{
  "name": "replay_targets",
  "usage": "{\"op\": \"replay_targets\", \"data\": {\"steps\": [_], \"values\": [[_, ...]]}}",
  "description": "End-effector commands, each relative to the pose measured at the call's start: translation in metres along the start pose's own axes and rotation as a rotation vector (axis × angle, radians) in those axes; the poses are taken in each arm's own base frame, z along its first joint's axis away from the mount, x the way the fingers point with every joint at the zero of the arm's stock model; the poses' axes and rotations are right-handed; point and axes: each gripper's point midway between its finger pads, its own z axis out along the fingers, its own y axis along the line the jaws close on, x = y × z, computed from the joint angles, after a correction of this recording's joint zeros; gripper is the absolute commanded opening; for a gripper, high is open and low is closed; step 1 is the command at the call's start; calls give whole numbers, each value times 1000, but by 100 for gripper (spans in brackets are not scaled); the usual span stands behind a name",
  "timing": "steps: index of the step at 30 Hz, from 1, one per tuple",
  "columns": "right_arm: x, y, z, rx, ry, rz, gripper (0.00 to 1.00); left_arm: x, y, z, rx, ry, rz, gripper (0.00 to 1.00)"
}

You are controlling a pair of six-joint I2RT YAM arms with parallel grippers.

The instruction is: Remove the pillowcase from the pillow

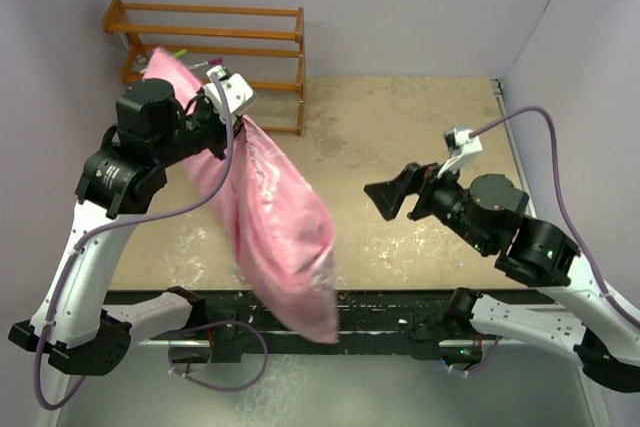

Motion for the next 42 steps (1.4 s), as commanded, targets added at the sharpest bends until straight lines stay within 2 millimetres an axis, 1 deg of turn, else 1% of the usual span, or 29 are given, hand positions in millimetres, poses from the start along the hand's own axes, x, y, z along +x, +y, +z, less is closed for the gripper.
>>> {"op": "replay_targets", "data": {"steps": [1,3,5,6,9,12,16,19,22,24,27,28,29,31,33,35,39,42], "values": [[17,3,-9,-120,-6,-83,100,-66,31,-27,-128,-174,106,0],[27,14,-7,-214,-5,-111,100,-68,32,-27,-131,-170,107,0],[52,22,1,-298,30,-148,100,-69,33,-29,-135,-166,108,0],[59,24,6,-324,28,-169,100,-70,34,-30,-139,-166,109,0],[79,42,13,-413,14,-241,100,-72,37,-33,-153,-162,111,0],[97,55,23,-433,30,-326,100,-75,40,-36,-169,-161,114,0],[115,69,39,-428,61,-429,100,-75,48,-37,-208,-141,103,0],[114,83,40,-454,19,-470,100,-70,65,-33,-286,-94,74,0],[108,93,33,-495,-29,-474,100,-61,80,-28,-352,-37,43,0],[98,91,27,-492,-52,-479,100,-58,83,-26,-367,-22,28,0],[79,93,4,-560,-131,-428,100,-58,79,-24,-351,-20,4,0],[79,95,-3,-593,-138,-413,100,-59,77,-23,-338,-21,-3,0],[80,97,-9,-621,-134,-408,100,-59,76,-22,-327,-19,-8,0],[90,99,-12,-653,-92,-418,100,-60,75,-20,-318,-19,-22,0],[103,102,-9,-677,-46,-442,100,-59,74,-17,-310,-11,-31,0],[113,110,-5,-707,-25,-466,100,-59,75,-14,-308,-6,-40,0],[129,127,9,-712,-6,-549,100,-60,76,-11,-303,-1,-47,0],[140,145,10,-733,-14,-579,100,-58,76,-8,-301,6,-51,0]]}}
